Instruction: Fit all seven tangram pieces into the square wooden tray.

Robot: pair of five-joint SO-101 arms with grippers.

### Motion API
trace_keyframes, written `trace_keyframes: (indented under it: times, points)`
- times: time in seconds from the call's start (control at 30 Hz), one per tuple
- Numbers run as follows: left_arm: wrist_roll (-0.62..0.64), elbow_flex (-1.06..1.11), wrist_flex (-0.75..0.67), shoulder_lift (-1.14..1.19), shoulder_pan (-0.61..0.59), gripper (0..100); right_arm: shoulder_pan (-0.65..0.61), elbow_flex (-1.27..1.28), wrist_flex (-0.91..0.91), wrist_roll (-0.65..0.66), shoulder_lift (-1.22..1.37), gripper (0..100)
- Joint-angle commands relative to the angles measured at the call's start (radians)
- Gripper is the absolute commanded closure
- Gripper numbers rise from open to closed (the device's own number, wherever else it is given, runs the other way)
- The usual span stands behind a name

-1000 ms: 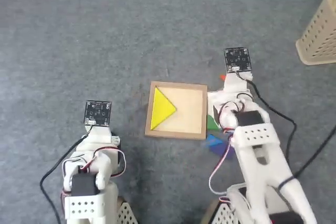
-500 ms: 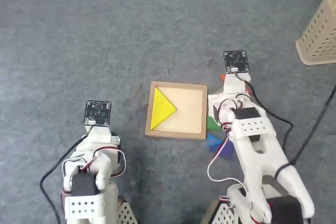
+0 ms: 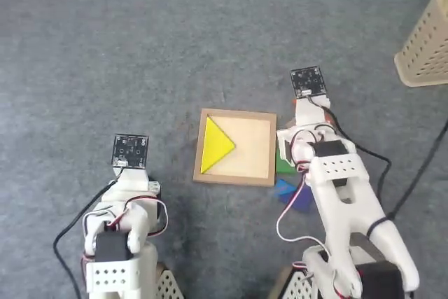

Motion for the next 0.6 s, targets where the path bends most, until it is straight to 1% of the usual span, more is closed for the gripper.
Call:
trace_keyframes:
  times: [0.0,0.4,0.57]
  points:
    - [-0.003,-0.010,0.008,-0.018,0.005,98,0.015,-0.068,0.044,0.017,0.002,81.8]
    - [-0.003,-0.010,0.008,-0.018,0.005,98,0.015,-0.084,0.068,0.061,0.004,81.7]
    - [-0.003,-0.010,0.008,-0.018,0.005,98,0.073,-0.213,0.168,0.063,0.058,80.8]
